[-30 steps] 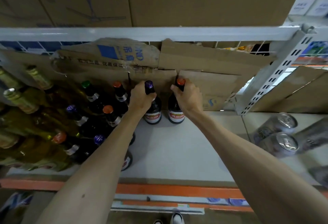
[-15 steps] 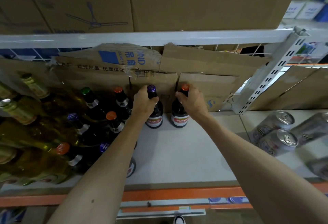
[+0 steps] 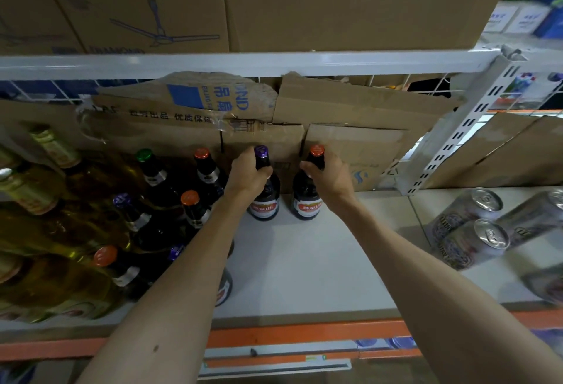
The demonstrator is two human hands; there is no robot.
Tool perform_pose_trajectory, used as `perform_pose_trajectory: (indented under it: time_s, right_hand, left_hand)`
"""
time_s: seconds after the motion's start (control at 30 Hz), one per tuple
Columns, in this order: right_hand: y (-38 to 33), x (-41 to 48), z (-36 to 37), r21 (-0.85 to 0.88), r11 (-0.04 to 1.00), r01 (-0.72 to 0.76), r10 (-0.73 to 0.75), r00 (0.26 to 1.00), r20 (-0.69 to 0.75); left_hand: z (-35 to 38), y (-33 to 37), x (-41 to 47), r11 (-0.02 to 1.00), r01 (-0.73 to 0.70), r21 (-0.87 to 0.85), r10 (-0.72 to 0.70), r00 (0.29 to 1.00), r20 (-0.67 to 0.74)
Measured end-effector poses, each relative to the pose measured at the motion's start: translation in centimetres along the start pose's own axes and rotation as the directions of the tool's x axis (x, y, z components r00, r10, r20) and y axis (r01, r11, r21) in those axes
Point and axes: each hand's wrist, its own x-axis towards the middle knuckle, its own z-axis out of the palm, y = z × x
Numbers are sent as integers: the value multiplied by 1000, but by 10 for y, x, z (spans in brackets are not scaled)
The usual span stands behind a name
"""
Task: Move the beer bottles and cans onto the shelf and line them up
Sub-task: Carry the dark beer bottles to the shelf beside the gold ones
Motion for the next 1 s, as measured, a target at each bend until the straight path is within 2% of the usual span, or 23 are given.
perform_pose_trajectory:
  time_s: [0.2,0.37,0.5,0.57,0.63,0.7,0.8,0.9,1.0]
  right_hand:
    - [2,0,0,13,1000,5,-4,1000,-13]
    - [0,-10,-12,54,998,-27,24,998,57]
    - [0,-31,-54,23,1000,4,-3,999,-40]
    - [7,-41,-84,-47,999,25,-29,995,-91]
    - [20,-52,-121,-108,994,31,-49,984,-173]
    - [29,-63,-157,-123,992,15,-48,962,-268]
    - [61,-95,-237,-158,987,-35,-36,906,-422]
    - [118,-148,-335,-244,961,-130,-31,827,-561]
    - [187,-226,-442,-198,912,-359,125,703,-700]
  left_hand:
    - [-2,-4,1,1000,16,19,-16,1000,10]
    - [-1,5,1,998,55,-10,-55,998,22]
    - [6,33,-16,1000,3,-14,-6,979,-205]
    - [9,60,-42,992,-90,84,116,914,-388]
    - [29,99,-73,972,-215,96,235,859,-456]
    - [55,142,-98,927,-361,100,370,843,-390]
    - [122,222,-135,809,-576,117,587,804,-94]
    - [203,296,-181,735,-673,89,640,731,238]
    - [279,357,-245,670,-741,27,657,610,443]
